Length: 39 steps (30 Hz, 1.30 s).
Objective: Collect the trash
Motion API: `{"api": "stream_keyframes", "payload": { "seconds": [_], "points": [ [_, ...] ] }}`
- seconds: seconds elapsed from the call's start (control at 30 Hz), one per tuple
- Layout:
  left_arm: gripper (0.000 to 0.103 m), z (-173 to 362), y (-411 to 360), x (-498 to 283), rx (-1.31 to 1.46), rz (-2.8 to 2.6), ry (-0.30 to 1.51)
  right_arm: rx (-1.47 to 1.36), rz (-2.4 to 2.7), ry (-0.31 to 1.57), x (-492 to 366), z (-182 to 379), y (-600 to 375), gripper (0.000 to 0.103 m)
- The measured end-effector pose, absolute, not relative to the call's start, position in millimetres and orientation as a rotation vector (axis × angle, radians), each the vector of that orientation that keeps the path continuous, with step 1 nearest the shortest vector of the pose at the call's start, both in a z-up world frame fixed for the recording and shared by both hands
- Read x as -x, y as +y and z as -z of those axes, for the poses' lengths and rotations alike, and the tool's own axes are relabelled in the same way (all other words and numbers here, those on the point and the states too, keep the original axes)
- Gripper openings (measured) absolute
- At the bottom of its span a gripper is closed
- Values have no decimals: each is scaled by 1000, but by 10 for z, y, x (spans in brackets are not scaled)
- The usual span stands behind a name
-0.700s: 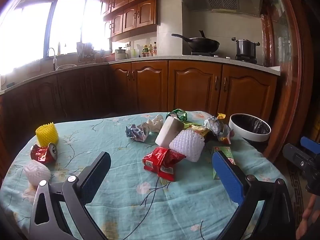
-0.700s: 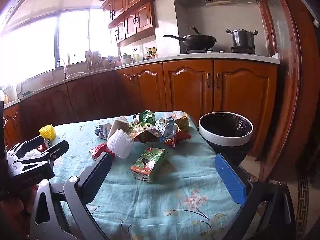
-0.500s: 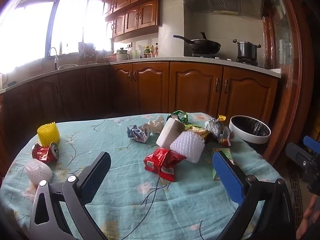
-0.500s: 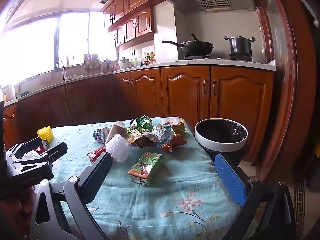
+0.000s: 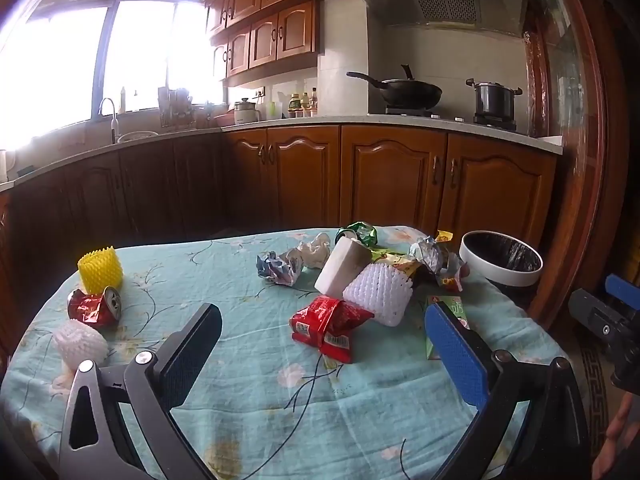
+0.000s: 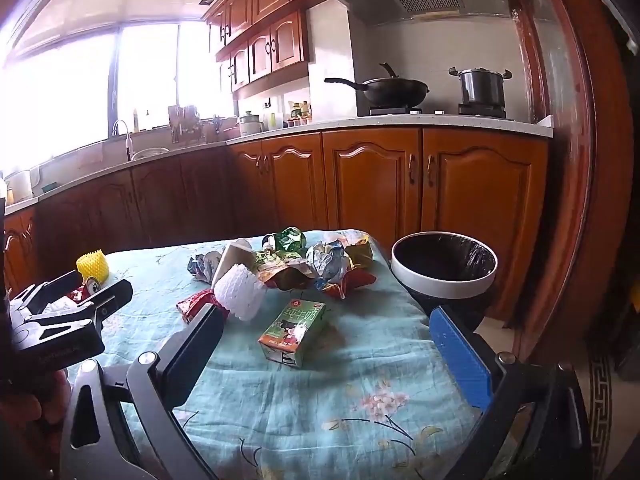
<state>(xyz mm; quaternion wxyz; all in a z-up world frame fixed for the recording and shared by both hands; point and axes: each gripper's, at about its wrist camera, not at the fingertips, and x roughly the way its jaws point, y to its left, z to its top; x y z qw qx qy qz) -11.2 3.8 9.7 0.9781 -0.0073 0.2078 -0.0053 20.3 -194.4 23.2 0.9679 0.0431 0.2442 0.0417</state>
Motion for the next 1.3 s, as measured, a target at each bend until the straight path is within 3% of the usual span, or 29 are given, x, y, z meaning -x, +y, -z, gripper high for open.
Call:
{"api": "stream_keyframes", "payload": {
  "seconds": [1.3],
  "points": [
    [102, -41, 35, 99, 13, 14, 423, -98, -104, 509, -232, -170, -1931, 103]
  ]
}}
